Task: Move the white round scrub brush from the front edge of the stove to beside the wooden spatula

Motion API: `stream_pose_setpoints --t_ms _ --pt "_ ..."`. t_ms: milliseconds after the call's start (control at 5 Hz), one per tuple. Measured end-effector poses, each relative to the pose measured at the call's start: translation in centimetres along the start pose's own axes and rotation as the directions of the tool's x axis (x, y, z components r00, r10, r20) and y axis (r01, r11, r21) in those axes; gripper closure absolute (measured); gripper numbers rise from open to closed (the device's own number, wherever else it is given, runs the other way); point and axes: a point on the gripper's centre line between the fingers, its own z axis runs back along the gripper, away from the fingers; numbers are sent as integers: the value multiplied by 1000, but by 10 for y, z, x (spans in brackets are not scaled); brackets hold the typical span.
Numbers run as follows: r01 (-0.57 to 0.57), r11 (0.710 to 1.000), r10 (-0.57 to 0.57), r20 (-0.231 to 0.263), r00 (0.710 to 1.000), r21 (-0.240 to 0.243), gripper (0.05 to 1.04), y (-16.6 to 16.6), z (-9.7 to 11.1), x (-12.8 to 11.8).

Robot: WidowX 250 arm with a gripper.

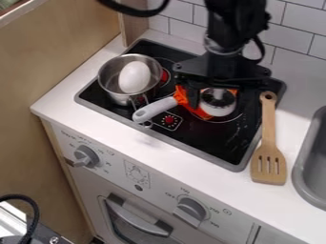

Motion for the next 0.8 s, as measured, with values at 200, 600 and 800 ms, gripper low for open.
stream_pose_setpoints --t_ms 200,600,800 --pt "-51 999 51 7 999 14 216 -13 -5 2" --pt "-82 995 78 57 995 66 216 -28 -25 -5" --pt "-87 993 81 76 994 85 216 -32 -30 -10"
